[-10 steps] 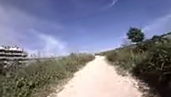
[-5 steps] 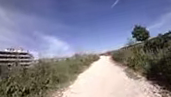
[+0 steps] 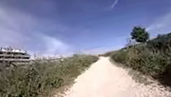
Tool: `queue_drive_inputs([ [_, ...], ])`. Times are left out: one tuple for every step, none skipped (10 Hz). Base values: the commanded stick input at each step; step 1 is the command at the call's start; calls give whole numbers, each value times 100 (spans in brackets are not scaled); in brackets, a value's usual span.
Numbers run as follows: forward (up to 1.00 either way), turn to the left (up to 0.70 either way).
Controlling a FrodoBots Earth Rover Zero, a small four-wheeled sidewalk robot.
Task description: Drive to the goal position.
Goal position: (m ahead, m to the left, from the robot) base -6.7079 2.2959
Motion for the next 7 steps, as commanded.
queue_drive_inputs([
  [70,0],
  [70,0],
  [70,0],
  [70,0],
  [70,0],
  [70,0],
  [70,0],
])
